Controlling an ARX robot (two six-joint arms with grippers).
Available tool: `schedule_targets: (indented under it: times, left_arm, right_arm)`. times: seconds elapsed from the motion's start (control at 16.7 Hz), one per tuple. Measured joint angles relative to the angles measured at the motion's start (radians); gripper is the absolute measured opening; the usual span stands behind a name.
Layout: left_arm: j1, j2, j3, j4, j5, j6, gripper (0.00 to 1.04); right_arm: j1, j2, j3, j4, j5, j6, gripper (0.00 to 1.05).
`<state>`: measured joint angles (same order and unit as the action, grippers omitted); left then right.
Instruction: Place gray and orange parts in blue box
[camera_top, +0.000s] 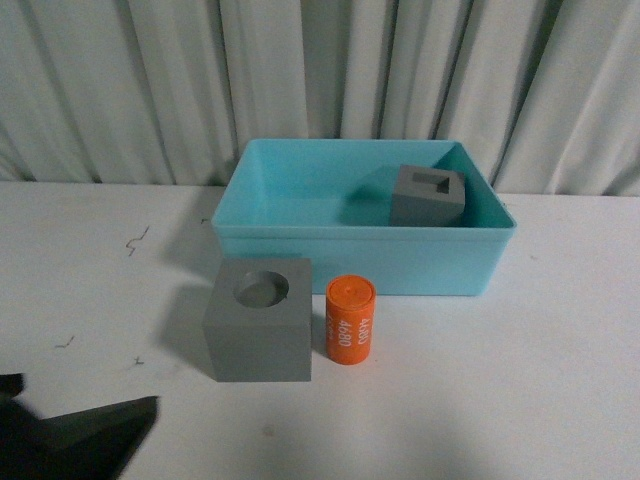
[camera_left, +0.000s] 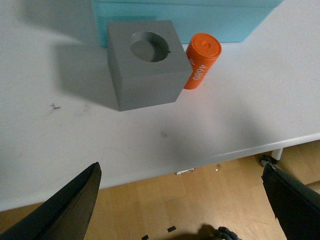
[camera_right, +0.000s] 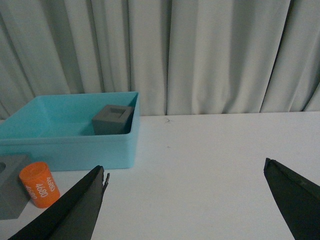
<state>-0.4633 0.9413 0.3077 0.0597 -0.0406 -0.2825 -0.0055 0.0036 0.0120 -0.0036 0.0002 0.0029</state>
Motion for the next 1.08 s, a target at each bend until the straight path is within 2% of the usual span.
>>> schedule_targets:
  times: [0.18, 0.42, 0.6, 1.08]
  left_arm:
    - [-0.057, 0.233, 0.112, 0.115, -0.052, -0.006, 0.98]
    - [-0.060, 0.483, 0.261, 0.208, -0.105, 0.023, 0.98]
    - [-0.041, 0.645, 0.352, 0.230, -0.144, 0.056, 0.98]
    - [0.006, 0.870, 0.525, 0.304, -0.174, 0.212, 0.98]
  right_arm:
    - [0.000, 0.000, 0.000, 0.000, 0.000, 0.000, 0.98]
    - [0.000, 0.000, 0.000, 0.000, 0.000, 0.000, 0.98]
    - [0.000, 0.000, 0.000, 0.000, 0.000, 0.000, 0.98]
    - [0.000, 0.000, 0.000, 0.000, 0.000, 0.000, 0.98]
